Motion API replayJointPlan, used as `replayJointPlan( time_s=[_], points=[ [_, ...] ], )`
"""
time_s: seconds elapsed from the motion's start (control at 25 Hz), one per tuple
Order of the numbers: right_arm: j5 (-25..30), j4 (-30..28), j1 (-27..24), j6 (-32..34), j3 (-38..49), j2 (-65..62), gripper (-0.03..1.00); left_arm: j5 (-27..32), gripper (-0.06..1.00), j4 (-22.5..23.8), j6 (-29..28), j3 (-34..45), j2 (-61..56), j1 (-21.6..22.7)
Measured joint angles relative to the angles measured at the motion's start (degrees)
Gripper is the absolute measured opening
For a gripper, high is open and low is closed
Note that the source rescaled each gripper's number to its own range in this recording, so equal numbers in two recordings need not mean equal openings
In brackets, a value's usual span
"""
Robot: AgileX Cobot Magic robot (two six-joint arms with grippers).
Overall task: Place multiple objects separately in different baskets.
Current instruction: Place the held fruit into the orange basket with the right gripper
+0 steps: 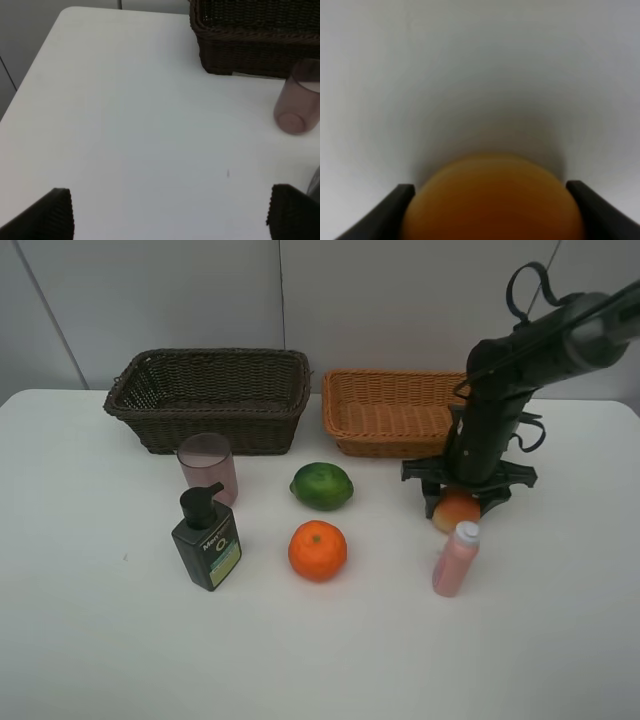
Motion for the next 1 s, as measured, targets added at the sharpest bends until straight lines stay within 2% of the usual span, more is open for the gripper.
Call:
replayJointPlan(
  time_s=[0.16,0.28,0.4,0.6,0.8,1.0],
  points=[
    [9.61,0.09,1.94,-9.5,-5.04,-2.58,0.49,0.0,1.0,0.0,0.0,0.02,0.0,0.0],
    [16.31,0.31,2.61,-12.42,-10.88,-3.31,0.49,0.0,1.0,0.0,0.0,0.02,0.0,0.0],
    [20.16,0.39,2.66,-14.1,-16.56,-3.31,0.49,0.0,1.0,0.0,0.0,0.02,0.0,0.0],
    [21.63,0.33,2.61,-16.45,-26.16,-2.0,0.49,0.0,1.0,0.0,0.0,0.02,0.0,0.0],
    [21.93,-0.04,2.61,-19.87,-38.2,5.33,0.49,0.0,1.0,0.0,0.0,0.02,0.0,0.0],
    [21.82,-1.02,1.82,-20.26,-46.86,11.76,0.49,0.0,1.0,0.0,0.0,0.02,0.0,0.0]
  ],
)
